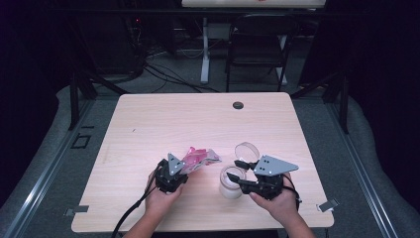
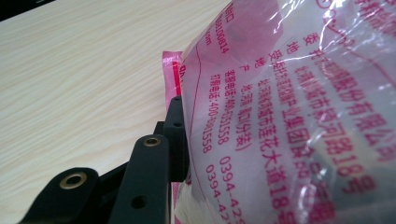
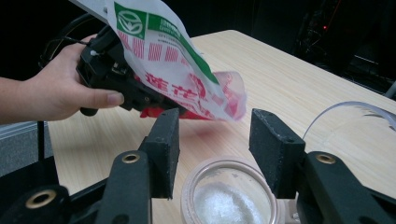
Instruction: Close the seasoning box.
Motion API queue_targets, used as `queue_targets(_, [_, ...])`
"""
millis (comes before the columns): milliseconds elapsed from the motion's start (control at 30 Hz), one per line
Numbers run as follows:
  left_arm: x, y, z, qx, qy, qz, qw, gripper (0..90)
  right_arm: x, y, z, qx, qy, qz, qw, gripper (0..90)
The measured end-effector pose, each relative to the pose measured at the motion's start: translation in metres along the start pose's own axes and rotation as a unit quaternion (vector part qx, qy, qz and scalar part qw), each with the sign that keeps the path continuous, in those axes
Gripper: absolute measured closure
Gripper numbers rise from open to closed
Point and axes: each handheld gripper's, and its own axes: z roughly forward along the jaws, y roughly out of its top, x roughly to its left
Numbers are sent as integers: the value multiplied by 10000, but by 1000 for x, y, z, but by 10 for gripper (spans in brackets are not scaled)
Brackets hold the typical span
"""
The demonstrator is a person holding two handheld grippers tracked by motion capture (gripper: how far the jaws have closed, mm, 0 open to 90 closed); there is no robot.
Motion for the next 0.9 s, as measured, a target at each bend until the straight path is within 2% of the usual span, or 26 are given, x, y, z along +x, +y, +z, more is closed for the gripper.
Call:
queue_targets(233, [25, -6, -11, -39, 289, -268, 9992, 683, -3, -2, 1, 5, -23, 47, 10000, 531])
queue_targets(500, [57, -22, -26, 23, 689, -562, 9960, 682, -7, -9, -1, 63, -76, 110, 9999, 532])
queue_targets(667, [77, -34, -36, 22, 920, -798, 9925, 683, -5, -8, -1, 52, -81, 83, 9999, 532])
queue_targets(833, [96, -44, -43, 53, 1228, -1001, 9874, 683, -2, -6, -3, 28, -82, 39, 10000, 530])
queue_targets(900, [102, -48, -44, 56, 1280, -1066, 9860, 683, -1, -5, -4, 12, -86, 14, 10000, 527])
